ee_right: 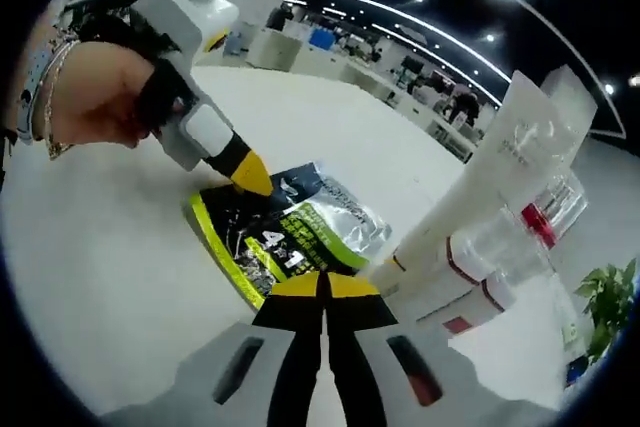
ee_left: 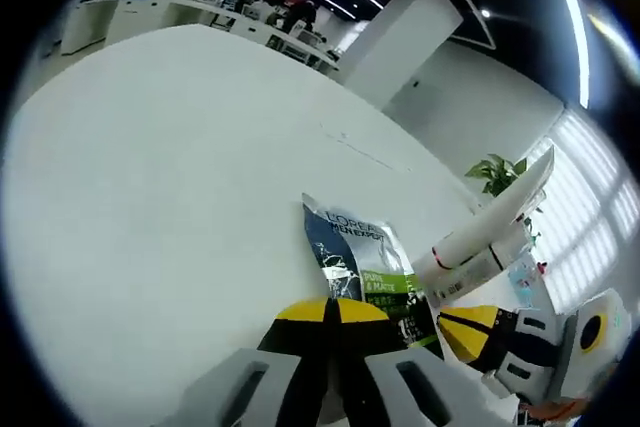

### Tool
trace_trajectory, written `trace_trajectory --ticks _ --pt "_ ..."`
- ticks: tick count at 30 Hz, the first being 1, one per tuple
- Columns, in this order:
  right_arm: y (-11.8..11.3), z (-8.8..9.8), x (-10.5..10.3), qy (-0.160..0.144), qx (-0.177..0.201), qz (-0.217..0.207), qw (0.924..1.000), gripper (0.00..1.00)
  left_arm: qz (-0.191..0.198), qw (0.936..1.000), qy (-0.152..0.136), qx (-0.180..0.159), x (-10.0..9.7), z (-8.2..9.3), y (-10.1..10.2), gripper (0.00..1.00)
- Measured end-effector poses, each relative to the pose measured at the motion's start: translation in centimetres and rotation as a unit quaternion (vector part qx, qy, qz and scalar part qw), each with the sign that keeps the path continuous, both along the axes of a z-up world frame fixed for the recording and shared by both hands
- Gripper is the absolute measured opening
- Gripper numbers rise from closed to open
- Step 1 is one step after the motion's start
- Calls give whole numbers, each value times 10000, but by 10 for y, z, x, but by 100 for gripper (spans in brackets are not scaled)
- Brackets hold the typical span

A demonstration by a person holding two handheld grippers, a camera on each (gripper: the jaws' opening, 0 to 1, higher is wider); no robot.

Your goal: Arrange the skincare products in the storage area until every visible bottle or jar stands upright without overlapping.

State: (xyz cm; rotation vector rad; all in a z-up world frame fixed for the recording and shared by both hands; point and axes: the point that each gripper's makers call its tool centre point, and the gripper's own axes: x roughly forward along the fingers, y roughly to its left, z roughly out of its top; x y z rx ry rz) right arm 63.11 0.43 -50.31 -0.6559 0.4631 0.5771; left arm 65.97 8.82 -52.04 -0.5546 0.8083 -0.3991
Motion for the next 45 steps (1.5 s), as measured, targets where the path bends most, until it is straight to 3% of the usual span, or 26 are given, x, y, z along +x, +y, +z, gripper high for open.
trace_trajectory --ticks 3,4,5,9,16,19,21,24,26,29,31,32,33,35,38,41,42,43,44,45 --pt "-8 -18 -3 125 -497 95 9986 0 71 10000 -16 15 1 -1 0 0" --pt "-1 -10 3 -171 -207 173 9995 0 125 9999 -96 -10 3 1 -1 0" --pt "-5 -13 1 -26 -295 113 9995 0 127 9999 -92 11 3 1 -1 0" --pt "-9 -13 10 -170 -482 216 9985 0 184 9997 -158 29 3 2 -4 0" --pt "-10 -13 9 -191 -431 318 9984 0 146 9995 -282 88 5 2 2 3" --pt "-11 -12 9 -175 -336 249 9990 0 537 9953 -791 144 13 22 15 9" --pt "-11 -12 9 -149 -239 195 9994 0 424 9920 -1123 384 9 34 14 13" --pt "-12 -12 8 -159 -218 226 9994 0 -310 9863 -1334 924 -13 32 -7 11" --pt "-12 -12 8 -162 -224 243 9993 0 -487 9832 -1312 1169 -19 24 -12 8" --pt "-12 -12 8 -149 -201 243 9994 0 -650 9750 -1131 1800 -28 2 -10 2" --pt "-11 -12 7 -184 -271 299 9990 0 -686 9727 -1014 1973 -31 -7 -8 1" --pt "-11 -12 7 -216 -305 332 9987 0 -734 9669 -1324 2054 -26 -3 -10 1" --pt "-12 -12 7 -227 -305 344 9987 0 -820 9647 -1302 2139 -27 -4 -11 1" --pt "-13 -12 7 -236 -208 341 9989 0 -1075 9511 -1473 2493 -27 -3 -11 1" --pt "-13 -12 6 -268 -113 391 9988 0 -955 9552 -1385 2433 -27 -4 -10 0" --pt "-11 -11 6 -343 -245 495 9979 0 -894 9572 -1385 2379 -26 -3 -10 1" --pt "-11 -11 6 -358 -279 525 9976 0 -844 9669 -1095 2143 -32 1 -9 0" --pt "-11 -11 6 -365 -304 564 9973 0 -717 9708 -1222 1934 -31 15 -10 0" --pt "-11 -11 6 -367 -319 606 9970 0 -598 9679 -1632 1814 -26 37 -9 0" --pt "-11 -10 6 -354 -382 677 9963 0 -468 9590 -2144 1792 -21 63 -5 1"
